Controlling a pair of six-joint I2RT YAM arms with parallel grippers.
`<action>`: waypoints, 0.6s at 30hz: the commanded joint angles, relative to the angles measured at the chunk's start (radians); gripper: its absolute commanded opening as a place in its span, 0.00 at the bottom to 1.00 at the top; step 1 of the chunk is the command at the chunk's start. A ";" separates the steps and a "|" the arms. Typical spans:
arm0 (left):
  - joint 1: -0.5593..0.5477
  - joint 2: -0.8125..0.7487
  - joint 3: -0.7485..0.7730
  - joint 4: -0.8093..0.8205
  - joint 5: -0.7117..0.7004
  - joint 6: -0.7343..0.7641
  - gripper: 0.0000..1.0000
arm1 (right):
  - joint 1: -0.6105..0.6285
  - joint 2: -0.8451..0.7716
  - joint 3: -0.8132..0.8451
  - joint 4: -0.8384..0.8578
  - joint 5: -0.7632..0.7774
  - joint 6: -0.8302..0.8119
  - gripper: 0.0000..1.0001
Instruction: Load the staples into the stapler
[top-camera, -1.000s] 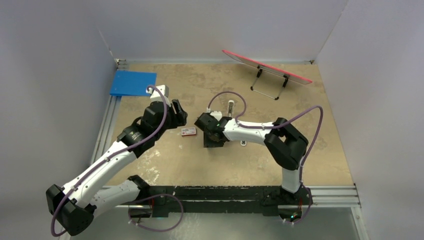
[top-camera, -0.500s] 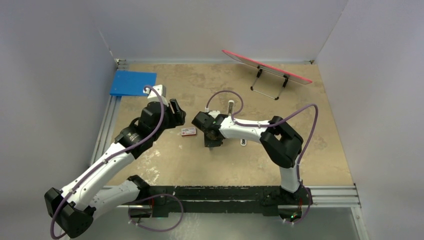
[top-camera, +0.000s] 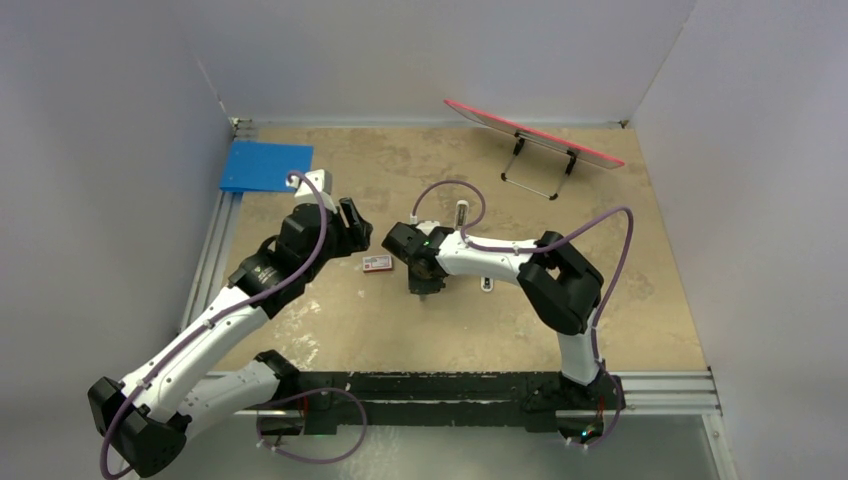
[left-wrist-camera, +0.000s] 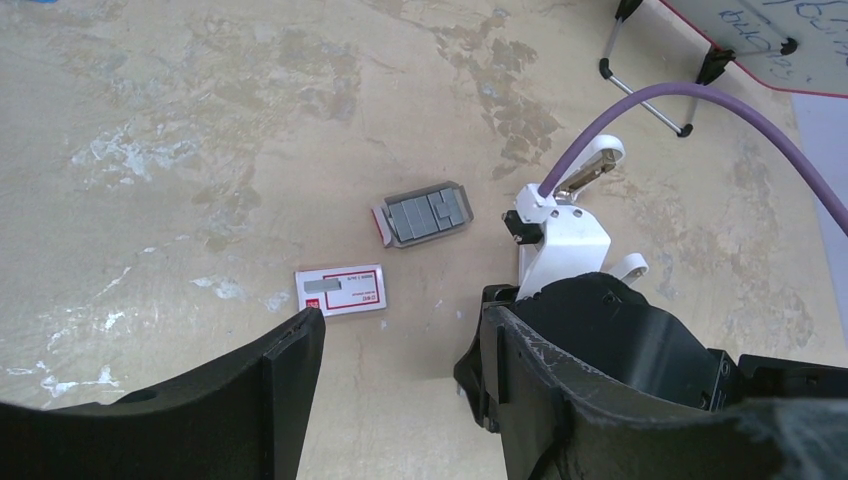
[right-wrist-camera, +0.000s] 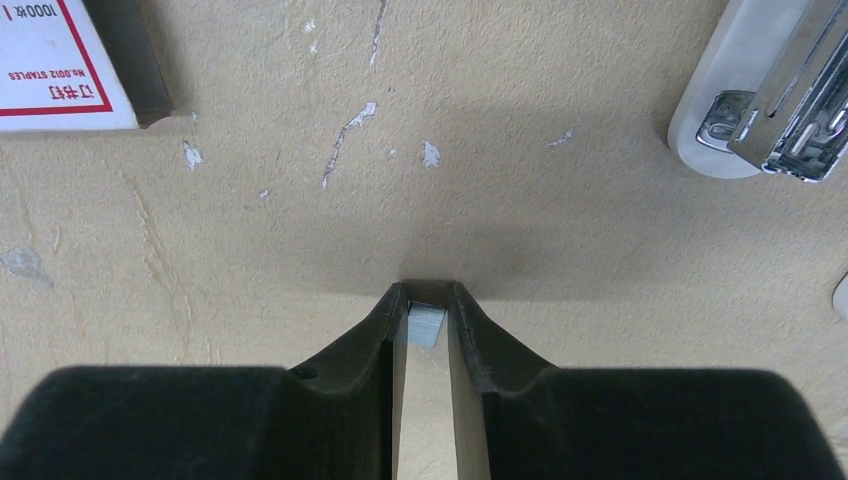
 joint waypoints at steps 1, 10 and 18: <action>0.009 -0.016 -0.005 0.040 0.008 -0.005 0.59 | -0.002 0.011 0.020 -0.037 0.016 0.034 0.22; 0.016 -0.012 -0.005 0.043 0.019 -0.006 0.59 | 0.004 -0.007 0.013 0.051 0.058 -0.165 0.22; 0.022 -0.005 -0.006 0.044 0.026 -0.007 0.59 | 0.006 -0.017 0.011 0.009 0.096 -0.144 0.40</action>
